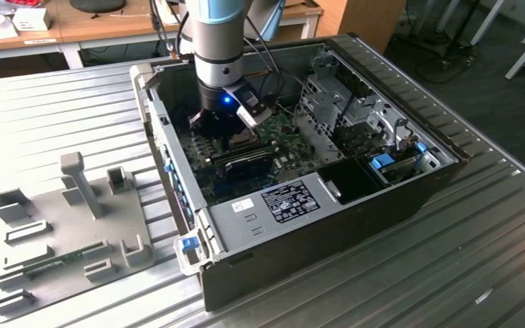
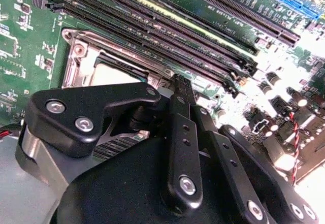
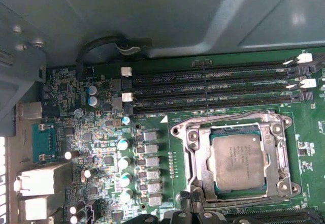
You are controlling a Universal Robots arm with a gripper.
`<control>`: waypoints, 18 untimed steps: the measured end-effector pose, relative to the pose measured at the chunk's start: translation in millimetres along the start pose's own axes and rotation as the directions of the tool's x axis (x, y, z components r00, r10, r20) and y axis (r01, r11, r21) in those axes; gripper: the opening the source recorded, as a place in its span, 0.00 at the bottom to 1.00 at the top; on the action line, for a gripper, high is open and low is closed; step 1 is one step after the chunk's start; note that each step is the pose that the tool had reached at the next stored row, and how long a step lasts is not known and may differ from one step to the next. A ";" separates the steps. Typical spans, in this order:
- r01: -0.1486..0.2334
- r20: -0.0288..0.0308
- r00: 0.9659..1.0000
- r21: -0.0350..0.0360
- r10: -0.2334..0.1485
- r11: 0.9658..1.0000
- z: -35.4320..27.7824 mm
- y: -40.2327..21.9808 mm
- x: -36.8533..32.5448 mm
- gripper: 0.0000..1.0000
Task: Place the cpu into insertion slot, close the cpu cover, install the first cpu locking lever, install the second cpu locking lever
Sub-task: 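Install the second cpu locking lever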
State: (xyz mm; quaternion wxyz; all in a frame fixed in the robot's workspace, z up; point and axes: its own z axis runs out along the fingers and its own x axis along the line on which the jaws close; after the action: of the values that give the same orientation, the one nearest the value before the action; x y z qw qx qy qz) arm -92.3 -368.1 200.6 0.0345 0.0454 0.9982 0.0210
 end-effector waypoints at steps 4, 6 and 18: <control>0.000 0.000 1.000 0.000 0.000 1.000 0.6 -0.1 0.6 0.11; 0.000 0.001 1.000 0.000 0.000 1.000 0.8 -0.1 1.2 0.11; 0.000 0.001 1.000 0.000 0.000 1.000 3.5 -0.6 2.4 0.11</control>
State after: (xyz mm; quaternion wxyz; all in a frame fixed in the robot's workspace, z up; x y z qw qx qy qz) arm -94.5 -368.3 196.9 0.0347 0.0455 0.9981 0.0208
